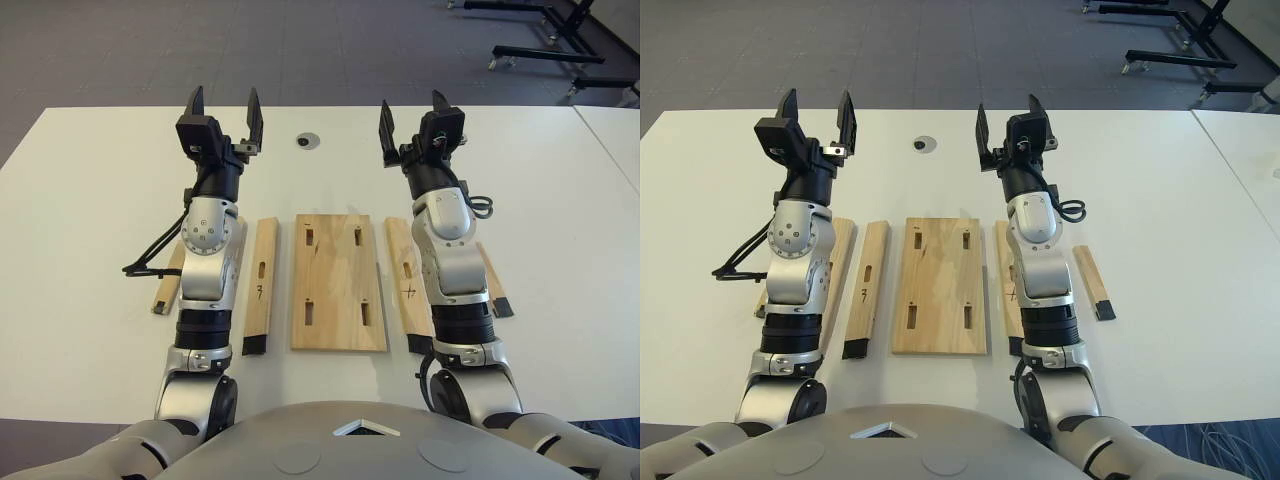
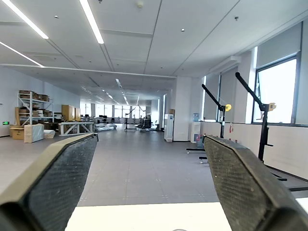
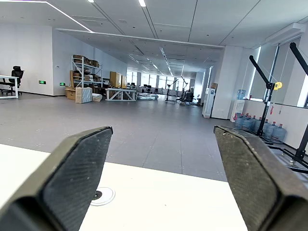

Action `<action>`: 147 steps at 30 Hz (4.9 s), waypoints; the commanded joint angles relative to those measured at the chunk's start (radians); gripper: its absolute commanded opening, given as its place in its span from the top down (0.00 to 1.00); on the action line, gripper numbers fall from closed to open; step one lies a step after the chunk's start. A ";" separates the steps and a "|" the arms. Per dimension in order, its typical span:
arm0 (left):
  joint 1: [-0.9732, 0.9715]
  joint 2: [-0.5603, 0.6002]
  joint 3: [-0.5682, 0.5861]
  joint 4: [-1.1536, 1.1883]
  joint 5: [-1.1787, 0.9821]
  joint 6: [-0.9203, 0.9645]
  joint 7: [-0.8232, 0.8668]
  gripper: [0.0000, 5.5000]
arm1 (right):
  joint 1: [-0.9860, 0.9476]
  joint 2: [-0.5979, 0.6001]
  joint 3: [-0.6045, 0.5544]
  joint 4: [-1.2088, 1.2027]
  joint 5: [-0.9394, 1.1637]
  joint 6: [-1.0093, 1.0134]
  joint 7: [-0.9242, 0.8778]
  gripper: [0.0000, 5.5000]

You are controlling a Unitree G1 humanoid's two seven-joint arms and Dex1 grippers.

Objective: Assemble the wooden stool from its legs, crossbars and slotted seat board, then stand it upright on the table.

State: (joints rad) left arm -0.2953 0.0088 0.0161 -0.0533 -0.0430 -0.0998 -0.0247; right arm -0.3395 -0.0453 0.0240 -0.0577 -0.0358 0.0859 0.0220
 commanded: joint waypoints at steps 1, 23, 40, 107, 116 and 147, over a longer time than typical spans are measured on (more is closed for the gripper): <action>0.000 -0.001 0.014 -0.005 -0.018 0.024 0.001 0.27 | -0.006 -0.001 0.004 0.005 0.005 -0.004 0.012 0.29; -0.003 0.026 -0.005 0.018 0.076 0.002 0.034 0.27 | -0.010 0.002 0.020 0.021 0.030 -0.048 0.067 0.29; -0.016 0.026 0.001 0.040 0.073 -0.008 0.032 0.27 | -0.051 0.009 0.001 0.062 0.040 -0.060 0.052 0.29; 0.266 -0.008 -0.008 -0.358 0.110 0.088 0.084 0.27 | 0.728 -0.355 -0.371 -0.240 0.378 0.742 0.322 0.76; 0.205 0.013 -0.004 -0.282 0.021 0.111 -0.001 0.27 | 0.543 -0.275 -0.339 -0.212 0.364 0.454 0.273 0.76; -0.030 0.053 0.127 -0.215 -1.121 0.812 -0.266 0.27 | 0.114 -0.198 0.208 -0.273 0.211 0.013 0.495 0.77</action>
State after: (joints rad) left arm -0.2977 0.0694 0.1417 -0.2722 -1.1556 0.7074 -0.3102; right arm -0.2230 -0.2468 0.2308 -0.3436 0.1748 0.0949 0.5095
